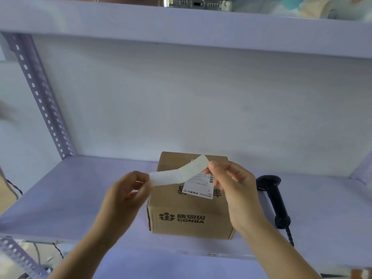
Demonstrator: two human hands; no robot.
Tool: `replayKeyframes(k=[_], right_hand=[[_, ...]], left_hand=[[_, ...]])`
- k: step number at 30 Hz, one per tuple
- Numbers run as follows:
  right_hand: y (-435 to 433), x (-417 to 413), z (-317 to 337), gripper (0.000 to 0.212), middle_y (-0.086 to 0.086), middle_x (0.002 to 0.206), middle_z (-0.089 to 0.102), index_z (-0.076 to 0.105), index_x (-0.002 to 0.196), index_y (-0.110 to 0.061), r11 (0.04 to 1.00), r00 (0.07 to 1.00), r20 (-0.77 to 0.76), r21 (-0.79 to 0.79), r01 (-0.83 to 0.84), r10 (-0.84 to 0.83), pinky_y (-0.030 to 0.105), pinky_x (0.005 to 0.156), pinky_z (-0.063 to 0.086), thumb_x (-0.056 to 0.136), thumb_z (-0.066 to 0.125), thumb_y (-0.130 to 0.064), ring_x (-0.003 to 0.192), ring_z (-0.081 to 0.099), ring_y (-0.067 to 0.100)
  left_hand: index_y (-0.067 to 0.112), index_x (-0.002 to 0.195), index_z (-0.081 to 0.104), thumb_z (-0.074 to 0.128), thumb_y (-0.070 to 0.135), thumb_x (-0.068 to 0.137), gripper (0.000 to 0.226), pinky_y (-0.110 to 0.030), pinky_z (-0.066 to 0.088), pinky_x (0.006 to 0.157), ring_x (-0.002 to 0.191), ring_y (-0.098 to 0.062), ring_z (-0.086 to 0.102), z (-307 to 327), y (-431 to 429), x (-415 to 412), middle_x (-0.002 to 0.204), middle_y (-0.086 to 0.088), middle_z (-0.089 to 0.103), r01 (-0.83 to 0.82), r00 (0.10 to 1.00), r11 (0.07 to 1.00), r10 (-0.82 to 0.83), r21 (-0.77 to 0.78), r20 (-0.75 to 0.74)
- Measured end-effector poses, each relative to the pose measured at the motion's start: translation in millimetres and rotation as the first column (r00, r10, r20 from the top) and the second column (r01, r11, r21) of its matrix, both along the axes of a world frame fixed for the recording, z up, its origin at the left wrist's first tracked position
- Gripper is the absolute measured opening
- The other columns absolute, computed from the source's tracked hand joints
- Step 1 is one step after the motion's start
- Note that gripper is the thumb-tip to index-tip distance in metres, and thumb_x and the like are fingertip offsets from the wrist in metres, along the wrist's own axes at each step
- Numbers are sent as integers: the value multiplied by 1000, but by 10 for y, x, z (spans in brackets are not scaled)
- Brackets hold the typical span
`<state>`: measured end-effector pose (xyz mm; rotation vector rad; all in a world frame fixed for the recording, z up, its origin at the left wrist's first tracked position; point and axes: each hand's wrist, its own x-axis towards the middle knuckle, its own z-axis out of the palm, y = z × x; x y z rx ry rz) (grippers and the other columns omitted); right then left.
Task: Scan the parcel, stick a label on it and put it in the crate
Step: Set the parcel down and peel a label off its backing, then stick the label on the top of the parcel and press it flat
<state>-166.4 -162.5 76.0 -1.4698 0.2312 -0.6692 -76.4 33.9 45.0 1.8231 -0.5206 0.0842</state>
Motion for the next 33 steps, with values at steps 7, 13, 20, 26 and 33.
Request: replayKeyframes(k=[7,13,20,26,33], right_hand=[[-119,16,-48,33,-7,68,70,73,59,-23,992,996,17,94,83,-84,21,62,37,89,65,-14,52,48,0],[-86,22,-167,18,-17,52,62,74,76,-10,998,999,-38,43,37,-36,6,53,40,90,65,-15,53,53,-5],[-30,43,-209,24,-9,71,75,78,71,-30,999,998,-45,15,36,-35,24,69,43,89,68,-18,64,55,5],[-59,36,-230,22,-11,71,74,78,74,-29,999,998,-38,-20,39,-40,19,62,45,89,67,-17,59,56,-2],[-33,47,-293,17,-13,67,66,71,78,-32,881,977,81,-422,213,-197,12,53,38,88,71,-18,54,47,5]], left_hand=[[22,66,62,67,5,85,26,-16,44,57,57,5,65,-291,542,525,59,8,74,-133,991,944,137,303,8],[29,58,56,68,9,84,36,-21,40,56,54,-10,55,-729,616,750,64,13,62,-13,994,761,77,649,-71],[21,72,63,66,14,86,16,-24,39,71,87,-20,63,-875,616,861,92,-5,72,13,987,668,109,744,-115],[9,93,73,62,12,89,11,-28,43,73,84,-27,63,-586,621,802,101,-12,71,-168,980,664,191,729,52],[29,74,70,57,18,89,23,-16,52,53,57,-5,66,314,114,127,80,15,76,51,998,966,-57,255,15]])
